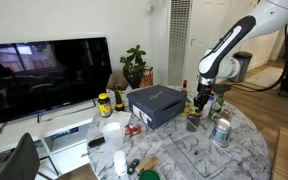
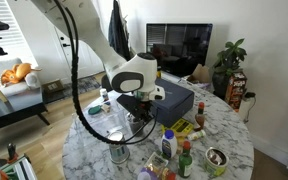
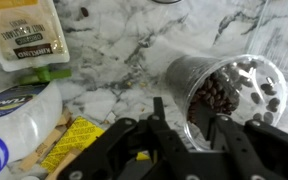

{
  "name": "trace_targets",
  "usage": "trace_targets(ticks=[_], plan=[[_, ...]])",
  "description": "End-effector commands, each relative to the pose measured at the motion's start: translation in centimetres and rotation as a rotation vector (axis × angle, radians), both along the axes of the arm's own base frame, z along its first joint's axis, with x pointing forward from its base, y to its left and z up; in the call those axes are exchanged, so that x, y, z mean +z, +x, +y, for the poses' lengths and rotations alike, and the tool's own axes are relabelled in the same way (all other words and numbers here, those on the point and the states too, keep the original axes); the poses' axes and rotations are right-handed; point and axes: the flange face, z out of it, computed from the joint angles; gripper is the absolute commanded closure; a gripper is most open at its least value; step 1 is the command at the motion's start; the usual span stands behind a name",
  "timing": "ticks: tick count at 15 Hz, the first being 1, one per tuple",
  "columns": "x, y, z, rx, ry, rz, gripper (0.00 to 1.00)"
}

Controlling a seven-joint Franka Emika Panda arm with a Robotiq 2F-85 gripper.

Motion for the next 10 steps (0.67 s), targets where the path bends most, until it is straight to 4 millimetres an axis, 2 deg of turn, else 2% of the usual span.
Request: trace_targets(ticks=[1,3,7,10], plan=[[-0.6,0.6,0.0,0.004,0.029,-0.001,0.94],[-0.3,0.7,-0.1,0.0,0.028,-0.006,1.0],[0.8,0.6,-0.7,-0.006,0.025,-0.019,0.99],[2.4,0.2,-1.4,-0.011,0.031,-0.036,0.99]])
